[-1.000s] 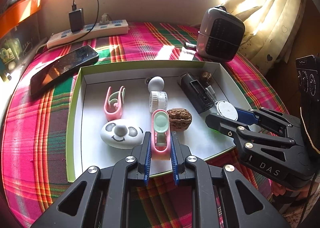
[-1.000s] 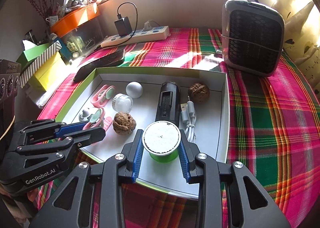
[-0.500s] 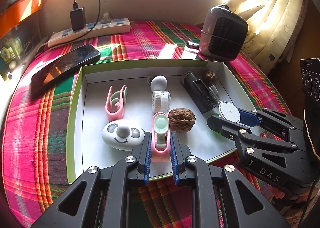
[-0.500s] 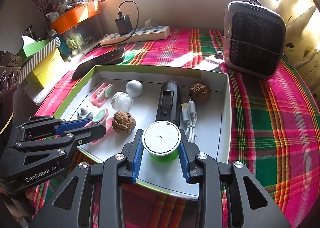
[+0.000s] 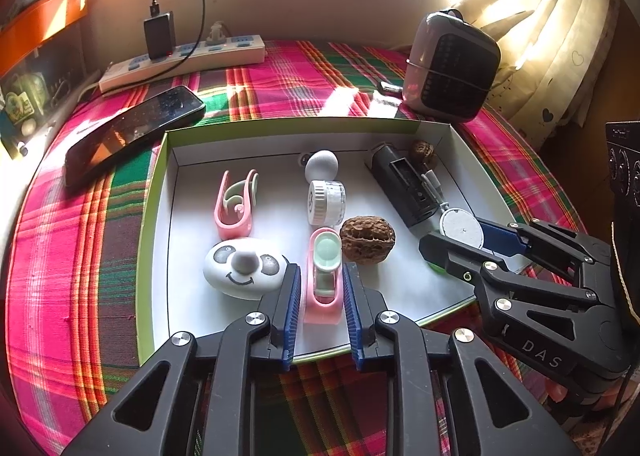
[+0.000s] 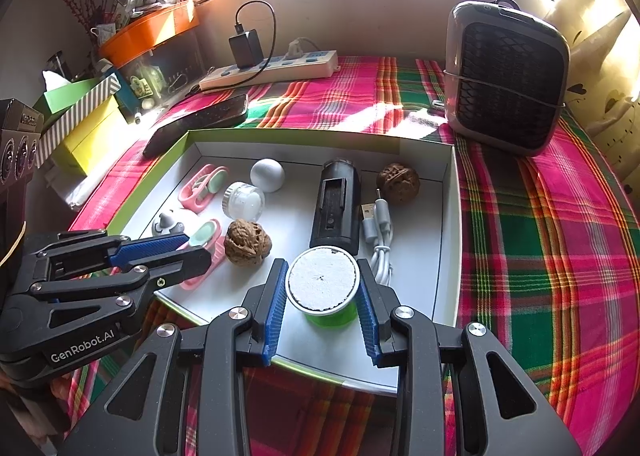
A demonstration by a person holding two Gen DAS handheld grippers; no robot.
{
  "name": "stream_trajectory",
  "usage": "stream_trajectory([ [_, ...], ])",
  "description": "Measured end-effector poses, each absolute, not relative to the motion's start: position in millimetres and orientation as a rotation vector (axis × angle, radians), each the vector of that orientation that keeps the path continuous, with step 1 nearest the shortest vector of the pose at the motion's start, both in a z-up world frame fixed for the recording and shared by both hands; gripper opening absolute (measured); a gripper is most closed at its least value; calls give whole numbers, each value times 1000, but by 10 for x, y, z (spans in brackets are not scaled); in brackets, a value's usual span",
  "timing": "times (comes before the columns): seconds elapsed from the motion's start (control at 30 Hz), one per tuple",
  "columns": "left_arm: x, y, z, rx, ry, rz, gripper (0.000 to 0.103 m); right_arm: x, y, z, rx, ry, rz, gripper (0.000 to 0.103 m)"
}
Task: Organize objects
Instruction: 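Lower and open both grippers to release the clip and container into the box, then withdraw both open grippers away from the box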
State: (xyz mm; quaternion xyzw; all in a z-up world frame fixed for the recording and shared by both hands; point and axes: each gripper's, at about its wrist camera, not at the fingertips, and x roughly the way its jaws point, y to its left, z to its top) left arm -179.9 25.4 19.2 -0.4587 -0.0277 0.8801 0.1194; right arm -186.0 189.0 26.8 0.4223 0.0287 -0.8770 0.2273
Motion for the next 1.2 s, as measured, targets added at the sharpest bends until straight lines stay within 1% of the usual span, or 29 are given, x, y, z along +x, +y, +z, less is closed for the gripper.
stream_trajectory([
  [0.1,-1775,258,208,-1335,-65,2585,22,-1845,1901,281,1158,66,-2417,38],
  [0.13,-1759,266,216,-1329,-49,2593,23,-1839,1904,289,1156,62,-2418,42],
  [0.17,-1749,272,222,-1327,-41,2600,24,-1827,1900,296,1151,60,-2420,44],
  [0.4,-1639,255,290,-1314,-27,2649,26,-1703,1880,377,1122,92,-2453,46],
  [0.47,-1592,236,319,-1305,-40,2666,26,-1656,1881,402,1118,96,-2464,47],
  [0.57,-1492,237,372,-1271,9,2723,27,-1575,1891,441,1103,99,-2479,49],
  [0.67,-1414,212,393,-1268,-13,2731,27,-1496,1895,473,1090,98,-2489,52],
  [0.77,-1317,225,424,-1241,45,2785,27,-1415,1900,510,1075,95,-2494,52],
  [0.87,-1255,196,436,-1244,4,2773,27,-1331,1898,536,1059,109,-2508,54],
  [0.97,-1176,198,446,-1234,52,2814,27,-1251,1909,546,1053,128,-2522,56],
  [1.13,-1047,132,442,-1244,10,2833,27,-1097,1977,560,1051,101,-2528,56],
  [1.2,-992,120,416,-1248,19,2846,27,-1056,1977,523,1070,125,-2531,56],
])
